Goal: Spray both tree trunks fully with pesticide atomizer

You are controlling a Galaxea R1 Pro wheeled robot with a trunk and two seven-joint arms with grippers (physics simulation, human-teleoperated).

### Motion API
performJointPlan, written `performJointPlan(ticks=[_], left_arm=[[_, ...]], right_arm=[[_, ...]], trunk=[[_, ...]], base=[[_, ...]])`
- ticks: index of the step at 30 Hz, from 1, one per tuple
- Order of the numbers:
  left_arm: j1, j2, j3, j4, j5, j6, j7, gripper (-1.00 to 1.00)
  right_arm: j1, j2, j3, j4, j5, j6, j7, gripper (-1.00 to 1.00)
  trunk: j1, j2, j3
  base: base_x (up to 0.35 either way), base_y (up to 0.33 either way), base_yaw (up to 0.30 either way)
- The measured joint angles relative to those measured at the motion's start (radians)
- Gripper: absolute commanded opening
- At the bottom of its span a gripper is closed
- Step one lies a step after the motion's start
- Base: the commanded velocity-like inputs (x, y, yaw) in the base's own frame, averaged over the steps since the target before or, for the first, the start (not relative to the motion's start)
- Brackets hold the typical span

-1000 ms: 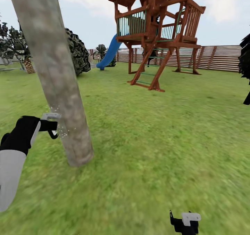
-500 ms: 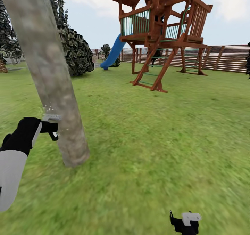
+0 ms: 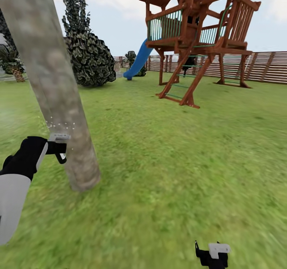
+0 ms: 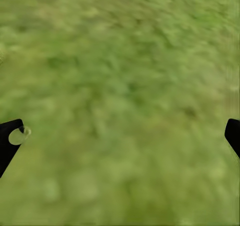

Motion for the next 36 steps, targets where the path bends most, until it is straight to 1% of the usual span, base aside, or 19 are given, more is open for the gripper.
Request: performJointPlan(ticks=[2,7,9,10,12,14,16,17,18,22,24,26,28,29,30,31,32,33,36], left_arm=[[0.015,-0.001,0.0,0.0,0.001,-0.001,0.001,-1.0],[0.019,-0.005,0.005,0.0,0.001,0.0,0.002,-1.0],[0.021,0.002,0.008,0.012,-0.004,-0.001,0.003,-1.0],[0.026,0.01,0.01,0.029,-0.007,-0.002,0.003,-1.0],[0.052,0.048,0.012,0.054,-0.015,-0.008,0.005,-1.0],[0.077,0.076,0.012,0.056,-0.012,-0.014,0.023,-1.0],[0.089,0.093,0.012,0.057,-0.005,-0.015,0.028,-1.0],[0.102,0.092,0.01,0.063,-0.001,-0.016,0.029,-1.0],[0.115,0.085,0.008,0.068,0.005,-0.017,0.03,-1.0],[0.134,0.012,0.007,0.075,0.007,-0.019,0.032,-1.0],[0.135,0.003,0.008,0.075,0.0,-0.023,0.035,-1.0],[0.155,-0.002,0.011,0.075,0.005,-0.039,0.036,-1.0],[0.168,0.0,0.015,0.081,0.003,-0.107,0.045,-1.0],[0.171,0.001,0.03,0.104,-0.002,-0.148,0.074,-1.0],[0.174,0.0,0.042,0.123,-0.002,-0.164,0.125,-1.0],[0.186,-0.003,0.046,0.144,0.009,-0.173,0.153,-1.0],[0.199,-0.022,0.049,0.161,0.017,-0.203,0.167,-1.0],[0.212,-0.038,0.051,0.19,0.016,-0.258,0.181,-1.0],[0.222,-0.07,0.052,0.285,0.051,-0.403,0.223,-1.0]], right_arm=[[0.0,0.001,0.0,0.0,0.0,0.0,0.0,1.0],[0.0,0.0,0.0,0.0,0.0,0.0,0.0,1.0],[0.0,0.001,0.0,0.0,0.0,0.0,0.0,1.0],[0.0,0.001,0.0,0.0,0.0,0.0,0.0,1.0],[0.0,0.001,0.0,0.0,0.0,0.0,0.0,1.0],[0.0,0.001,0.0,0.0,0.0,0.0,0.0,1.0],[0.0,0.001,0.0,0.0,0.0,0.0,0.0,1.0],[0.0,0.001,0.0,0.0,0.0,0.0,0.0,1.0],[0.0,0.001,0.0,0.0,0.0,0.0,0.0,1.0],[0.0,0.001,0.0,0.0,0.0,0.0,0.0,1.0],[0.0,0.001,0.0,0.0,0.0,0.0,0.0,1.0],[0.0,0.001,0.0,0.0,0.0,0.0,0.0,1.0],[0.0,0.001,0.0,0.0,0.0,0.0,0.0,1.0],[0.0,0.001,0.0,0.0,0.0,0.0,0.0,1.0],[0.0,0.001,0.0,0.0,0.0,0.0,0.0,1.0],[0.0,0.001,0.0,0.0,0.0,0.0,0.0,1.0],[0.0,0.001,0.0,0.0,0.0,0.0,0.0,1.0],[0.0,0.001,0.0,0.0,0.0,0.0,0.0,1.0],[0.0,0.001,0.0,0.0,0.0,0.0,0.0,1.0]], trunk=[[0.0,0.0,0.0],[0.0,0.0,0.0],[0.0,0.0,0.0],[0.0,0.0,0.0],[0.0,0.0,0.0],[0.0,0.0,0.0],[0.0,0.0,0.0],[0.0,0.0,0.0],[0.0,0.0,0.0],[0.0,0.0,0.0],[0.0,0.0,0.0],[0.0,0.0,0.0],[0.0,0.0,0.0],[0.0,0.0,0.0],[0.0,0.0,0.0],[0.0,0.0,0.0],[0.0,0.0,0.0],[0.0,0.0,0.0],[0.0,0.0,0.0]], base=[[0.14,-0.269,0.272],[0.139,-0.269,0.051],[0.139,-0.269,0.002],[0.139,-0.269,0.0],[0.139,-0.269,0.0],[0.133,-0.235,0.0],[0.029,-0.048,0.004],[0.005,-0.008,0.165],[0.002,-0.003,0.241],[0.0,0.0,0.273],[0.0,0.0,0.238],[0.0,0.0,0.048],[0.0,0.0,0.008],[0.0,-0.016,0.002],[0.0,-0.132,0.001],[0.0,-0.213,0.0],[0.0,-0.247,0.02],[0.029,-0.26,0.144],[0.111,-0.255,0.245]])
